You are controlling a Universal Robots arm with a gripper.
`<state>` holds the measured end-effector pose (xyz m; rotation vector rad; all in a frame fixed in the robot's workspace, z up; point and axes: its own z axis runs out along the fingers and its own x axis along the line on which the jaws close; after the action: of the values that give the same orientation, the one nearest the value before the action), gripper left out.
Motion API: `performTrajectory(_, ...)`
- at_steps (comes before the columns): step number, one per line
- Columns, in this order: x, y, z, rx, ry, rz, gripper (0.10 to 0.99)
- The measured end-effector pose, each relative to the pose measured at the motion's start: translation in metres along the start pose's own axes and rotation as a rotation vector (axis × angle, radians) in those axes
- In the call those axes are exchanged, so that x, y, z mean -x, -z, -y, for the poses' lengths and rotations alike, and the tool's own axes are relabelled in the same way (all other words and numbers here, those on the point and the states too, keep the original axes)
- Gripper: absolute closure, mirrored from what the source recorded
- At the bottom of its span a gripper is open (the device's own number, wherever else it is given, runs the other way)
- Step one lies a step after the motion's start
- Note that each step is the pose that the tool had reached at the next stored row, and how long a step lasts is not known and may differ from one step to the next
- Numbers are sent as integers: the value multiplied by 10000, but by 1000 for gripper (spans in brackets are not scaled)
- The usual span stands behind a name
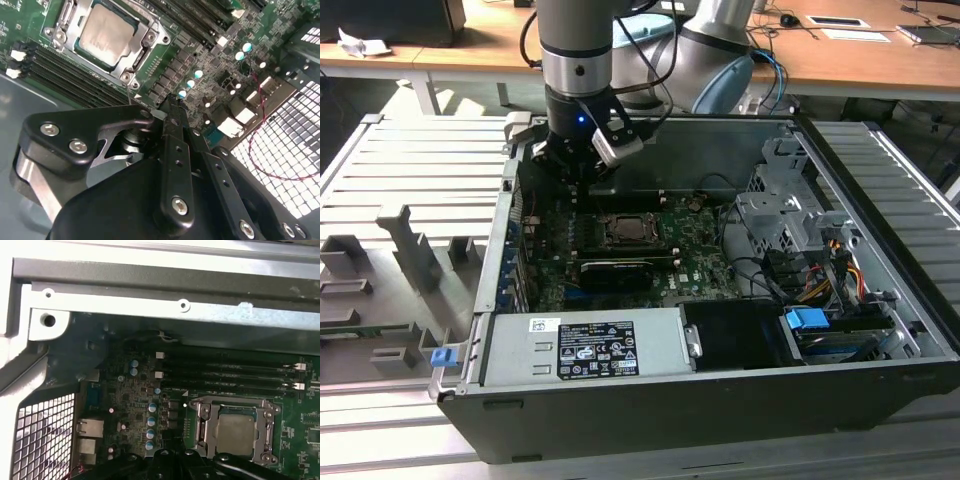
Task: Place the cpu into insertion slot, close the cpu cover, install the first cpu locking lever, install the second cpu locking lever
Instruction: 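Install the first cpu locking lever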
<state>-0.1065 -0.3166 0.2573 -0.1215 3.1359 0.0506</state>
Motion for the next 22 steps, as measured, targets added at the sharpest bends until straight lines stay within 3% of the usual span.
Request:
performTrajectory(6, -13, 1, -96, 4, -4, 3, 980)
performTrajectory(11, -5, 7, -245, 4, -4, 6, 980)
performTrajectory(14, 9, 6, -278, 4, -1, 7, 980)
performTrajectory(17, 109, 5, -274, 3, -5, 4, 980)
performTrajectory(18, 222, 1, -272, 4, -6, -3, 980)
performTrajectory(22, 392, -37, -280, 6, -27, -21, 980)
